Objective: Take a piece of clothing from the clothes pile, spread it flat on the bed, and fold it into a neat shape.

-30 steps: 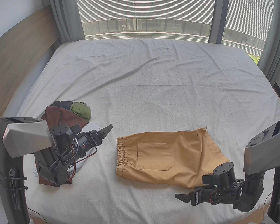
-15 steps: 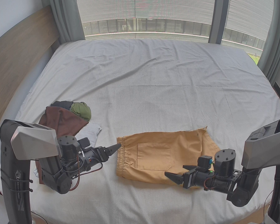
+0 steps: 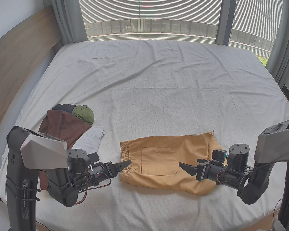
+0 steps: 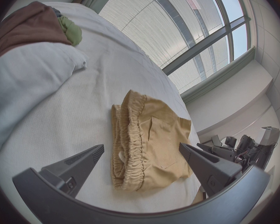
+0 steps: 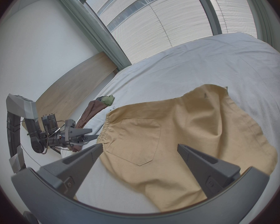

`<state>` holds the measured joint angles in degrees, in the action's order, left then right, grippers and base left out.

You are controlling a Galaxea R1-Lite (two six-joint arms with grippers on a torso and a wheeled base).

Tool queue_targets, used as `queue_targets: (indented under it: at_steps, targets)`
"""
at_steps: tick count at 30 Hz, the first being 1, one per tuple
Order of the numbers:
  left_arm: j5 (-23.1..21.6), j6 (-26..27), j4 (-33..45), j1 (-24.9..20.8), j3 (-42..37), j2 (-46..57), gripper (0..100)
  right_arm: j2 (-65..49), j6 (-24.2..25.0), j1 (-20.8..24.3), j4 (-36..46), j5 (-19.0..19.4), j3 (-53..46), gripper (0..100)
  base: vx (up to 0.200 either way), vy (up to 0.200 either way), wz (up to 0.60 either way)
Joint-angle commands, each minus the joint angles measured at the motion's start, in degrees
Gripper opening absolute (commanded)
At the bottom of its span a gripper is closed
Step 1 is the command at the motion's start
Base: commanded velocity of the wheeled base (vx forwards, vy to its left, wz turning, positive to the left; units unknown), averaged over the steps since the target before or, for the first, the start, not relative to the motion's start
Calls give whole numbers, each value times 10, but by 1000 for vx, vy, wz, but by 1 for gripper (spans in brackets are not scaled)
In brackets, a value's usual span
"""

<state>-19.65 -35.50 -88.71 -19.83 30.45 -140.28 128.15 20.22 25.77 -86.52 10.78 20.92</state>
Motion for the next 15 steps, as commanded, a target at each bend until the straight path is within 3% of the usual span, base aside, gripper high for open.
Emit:
queue_targets:
  at_steps: [1, 7, 15]
  targets:
    - [1, 0, 3, -10, 0, -25, 100, 0, 0, -9, -1, 0, 2, 100, 0, 0, 0]
    - [30, 0, 3, -26, 10, -45, 100, 3, 0, -12, -1, 4, 5, 100, 0, 0, 0]
    - [34, 0, 3, -43, 11, -50, 100, 2, 0, -12, -7, 4, 5, 100, 0, 0, 0]
